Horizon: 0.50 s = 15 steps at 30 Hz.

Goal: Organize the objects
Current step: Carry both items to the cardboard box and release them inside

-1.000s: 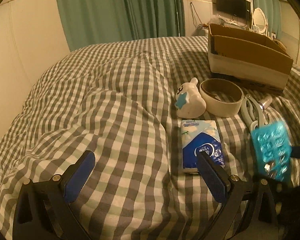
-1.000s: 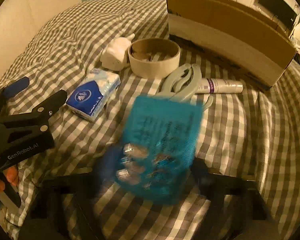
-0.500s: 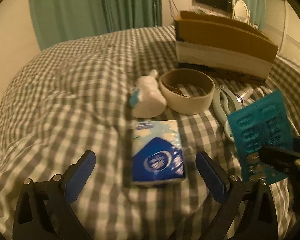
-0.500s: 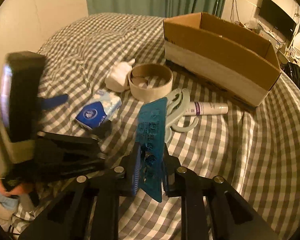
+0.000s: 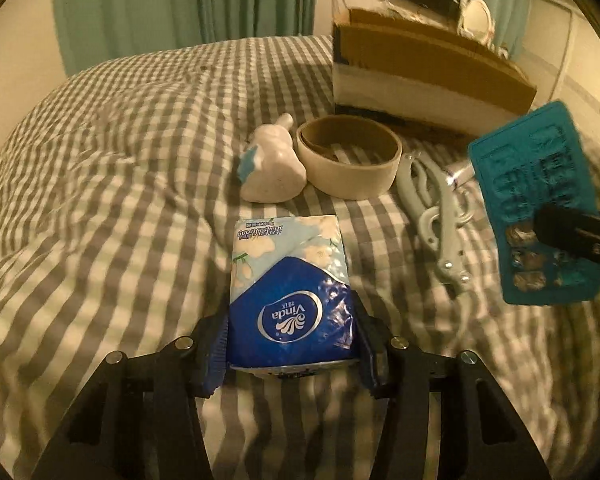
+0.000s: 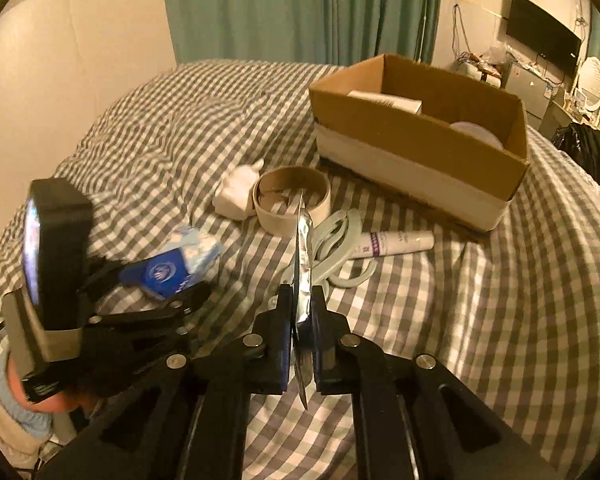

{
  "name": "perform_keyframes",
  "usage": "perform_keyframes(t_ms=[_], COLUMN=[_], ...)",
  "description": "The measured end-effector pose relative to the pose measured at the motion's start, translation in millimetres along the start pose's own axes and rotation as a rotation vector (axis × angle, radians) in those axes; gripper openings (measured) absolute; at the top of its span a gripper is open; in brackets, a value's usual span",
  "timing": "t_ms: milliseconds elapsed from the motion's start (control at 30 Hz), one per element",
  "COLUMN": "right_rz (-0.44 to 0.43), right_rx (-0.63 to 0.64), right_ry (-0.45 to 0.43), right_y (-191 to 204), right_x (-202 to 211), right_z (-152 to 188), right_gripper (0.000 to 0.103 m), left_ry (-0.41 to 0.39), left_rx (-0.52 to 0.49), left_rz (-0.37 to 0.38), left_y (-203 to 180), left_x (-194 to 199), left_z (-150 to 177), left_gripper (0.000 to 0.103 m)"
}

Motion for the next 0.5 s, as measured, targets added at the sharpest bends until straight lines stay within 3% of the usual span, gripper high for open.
perform_keyframes(t_ms=[233, 500], right_rz=[0.013, 0.008], right_rx=[-0.004, 0.013], right_ry=[-0.046, -0.152], right_y=[-7.0, -29.0], right_x=[19.7, 69.8], right_z=[-9.0, -52.7], right_gripper=[0.008, 0.008], left_ry=[-0.079, -0.186], left_rx=[-0.007, -0.131], left_rz=[0.001, 0.012], left_y=[-15.3, -50.7], left_x=[51.5, 95.3], left_z=[-15.3, -77.5], left_gripper=[0.053, 0.053])
Point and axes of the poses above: each gripper's, at about its wrist camera, not at the fingertips, and x roughly against the way its jaws point, y to its left, z to its underside, the point moved 6 cm from there along -x, roughly the way its jaws point, and after that the axes turned 13 degrees about z, right-handed, at the moved point
